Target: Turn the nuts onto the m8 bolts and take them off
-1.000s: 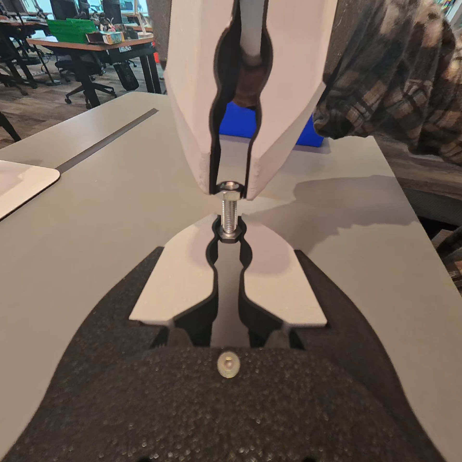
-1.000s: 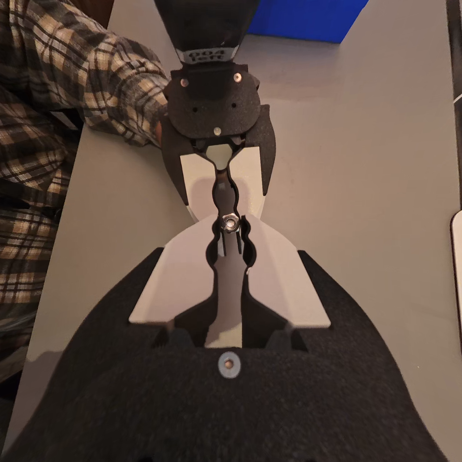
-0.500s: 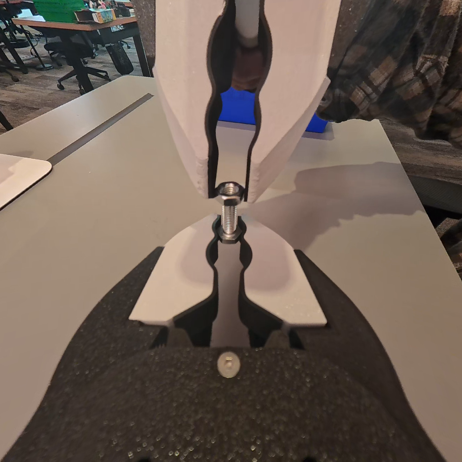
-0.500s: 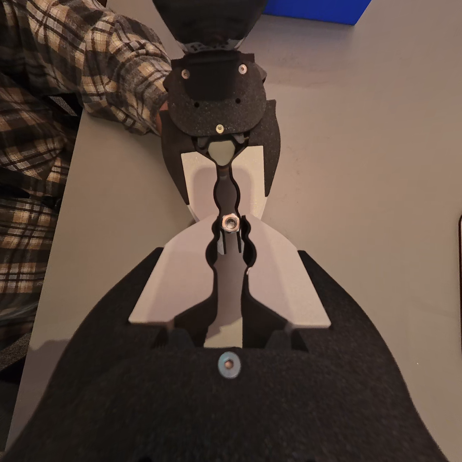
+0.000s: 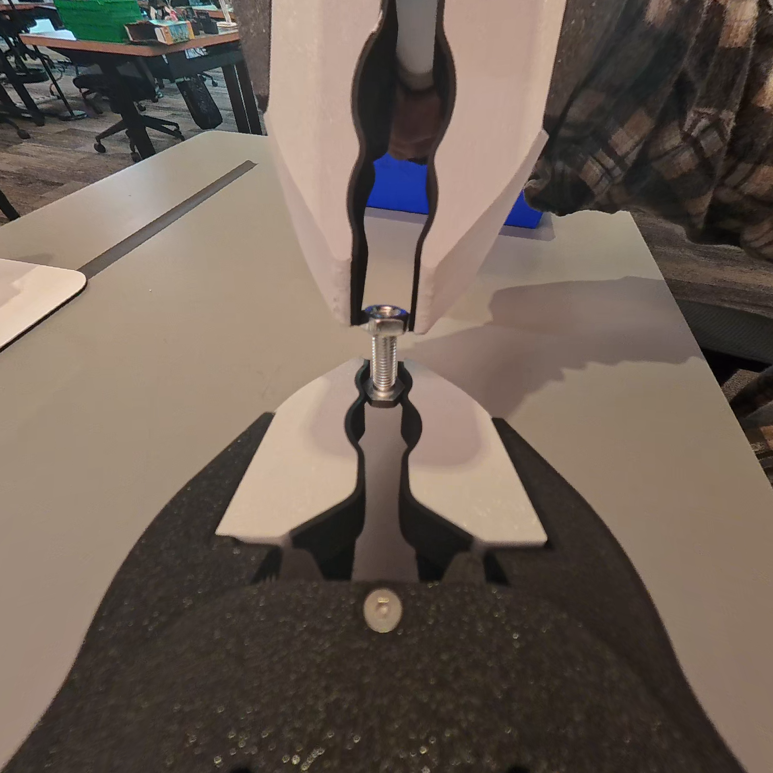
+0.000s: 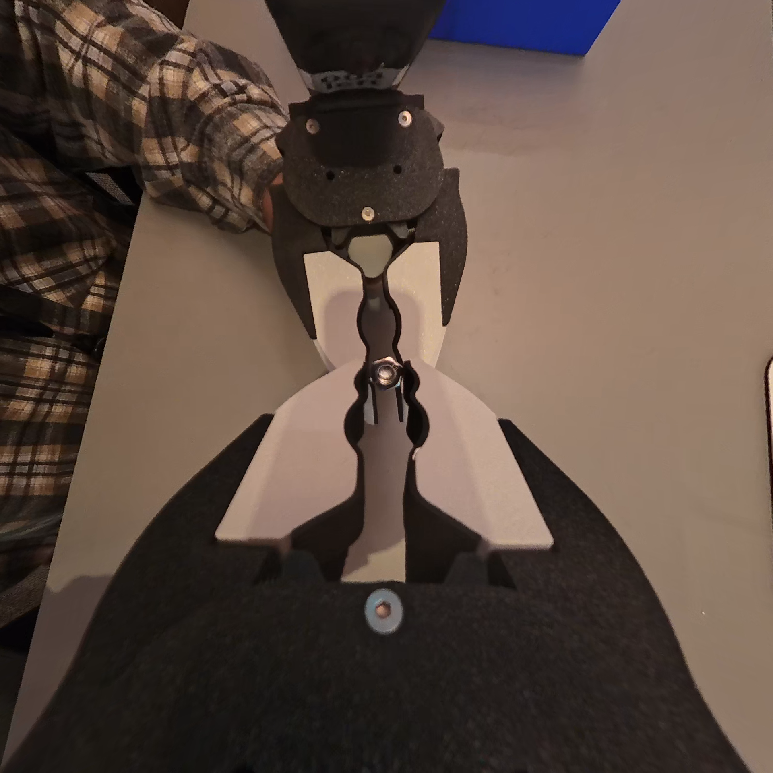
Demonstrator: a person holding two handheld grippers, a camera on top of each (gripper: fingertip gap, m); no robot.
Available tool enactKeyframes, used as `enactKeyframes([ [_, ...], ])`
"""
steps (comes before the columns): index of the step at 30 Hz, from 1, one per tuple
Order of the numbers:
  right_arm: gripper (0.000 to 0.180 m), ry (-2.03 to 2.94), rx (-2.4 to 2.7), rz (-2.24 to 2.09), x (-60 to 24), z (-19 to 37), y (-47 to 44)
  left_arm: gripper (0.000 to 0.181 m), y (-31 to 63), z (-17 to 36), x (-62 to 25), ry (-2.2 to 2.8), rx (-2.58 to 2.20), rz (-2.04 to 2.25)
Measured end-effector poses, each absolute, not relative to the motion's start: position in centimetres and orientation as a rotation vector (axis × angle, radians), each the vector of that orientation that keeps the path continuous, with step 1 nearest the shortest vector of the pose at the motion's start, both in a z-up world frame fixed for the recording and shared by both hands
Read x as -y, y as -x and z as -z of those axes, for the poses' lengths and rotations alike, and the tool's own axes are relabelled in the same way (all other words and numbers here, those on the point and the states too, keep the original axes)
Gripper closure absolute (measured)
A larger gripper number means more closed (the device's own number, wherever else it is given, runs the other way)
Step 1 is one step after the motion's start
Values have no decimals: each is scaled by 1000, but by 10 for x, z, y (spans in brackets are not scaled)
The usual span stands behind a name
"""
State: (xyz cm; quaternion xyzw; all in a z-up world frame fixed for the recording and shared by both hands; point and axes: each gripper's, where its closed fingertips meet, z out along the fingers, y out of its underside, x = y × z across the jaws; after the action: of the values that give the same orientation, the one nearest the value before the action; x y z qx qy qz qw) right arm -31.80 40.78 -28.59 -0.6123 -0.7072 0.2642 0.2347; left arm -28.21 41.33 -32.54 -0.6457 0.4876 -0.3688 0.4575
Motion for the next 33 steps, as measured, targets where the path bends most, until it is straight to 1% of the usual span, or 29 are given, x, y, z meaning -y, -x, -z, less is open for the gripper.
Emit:
enactKeyframes([
  [33,165,1664,1965,-737,-405,288,322,169,282,325,-412,1588,-1207,910],
])
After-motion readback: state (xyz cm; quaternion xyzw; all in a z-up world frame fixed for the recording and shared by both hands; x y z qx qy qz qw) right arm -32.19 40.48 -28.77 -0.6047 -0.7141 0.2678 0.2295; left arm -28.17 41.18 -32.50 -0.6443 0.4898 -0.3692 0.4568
